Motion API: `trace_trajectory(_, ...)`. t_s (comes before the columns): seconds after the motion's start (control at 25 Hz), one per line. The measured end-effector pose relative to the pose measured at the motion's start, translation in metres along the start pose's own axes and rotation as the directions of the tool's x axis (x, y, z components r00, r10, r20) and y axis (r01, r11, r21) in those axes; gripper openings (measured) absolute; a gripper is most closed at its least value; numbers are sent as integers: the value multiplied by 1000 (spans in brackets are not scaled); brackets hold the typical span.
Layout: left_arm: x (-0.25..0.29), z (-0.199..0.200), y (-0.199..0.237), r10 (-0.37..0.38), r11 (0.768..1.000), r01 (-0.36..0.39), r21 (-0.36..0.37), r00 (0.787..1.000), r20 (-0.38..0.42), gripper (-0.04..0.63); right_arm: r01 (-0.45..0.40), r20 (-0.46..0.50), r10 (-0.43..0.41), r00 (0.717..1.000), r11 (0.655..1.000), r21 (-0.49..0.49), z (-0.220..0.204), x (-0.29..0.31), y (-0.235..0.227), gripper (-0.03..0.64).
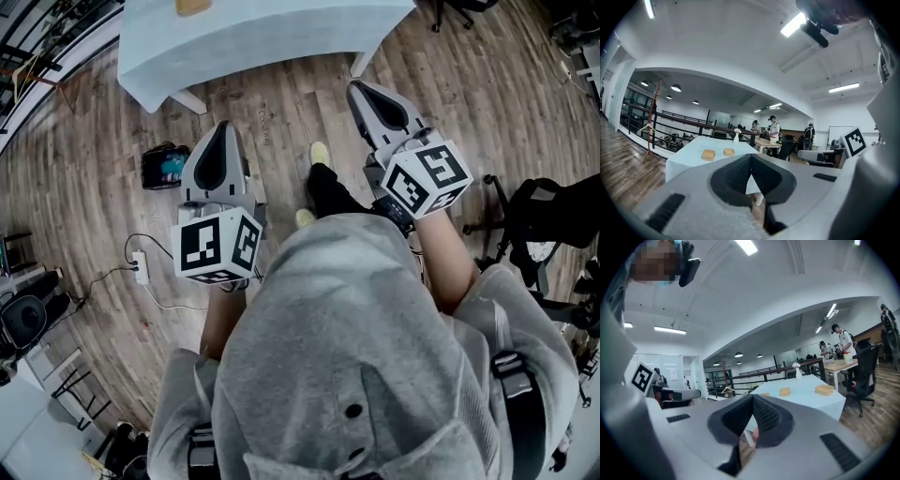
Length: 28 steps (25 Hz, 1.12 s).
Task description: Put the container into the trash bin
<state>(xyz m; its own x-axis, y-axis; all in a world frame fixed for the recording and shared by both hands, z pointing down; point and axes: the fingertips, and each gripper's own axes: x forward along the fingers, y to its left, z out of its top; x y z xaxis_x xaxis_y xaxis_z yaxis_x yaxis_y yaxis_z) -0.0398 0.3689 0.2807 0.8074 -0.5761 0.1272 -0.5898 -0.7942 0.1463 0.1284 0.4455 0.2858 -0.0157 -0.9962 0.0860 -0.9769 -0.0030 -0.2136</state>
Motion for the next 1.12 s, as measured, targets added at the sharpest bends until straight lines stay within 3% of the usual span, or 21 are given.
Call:
trace_trajectory(0.64, 117, 13, 22, -13, 999, 15, 31, 998, -62, 18, 19, -14, -18, 1000, 998, 59, 15, 80, -80, 25)
trace_trajectory(1.12, 196, 25, 38, 99, 993, -93, 71, 992, -79, 18, -23, -8, 23, 1000, 998, 58, 36, 142, -135, 25)
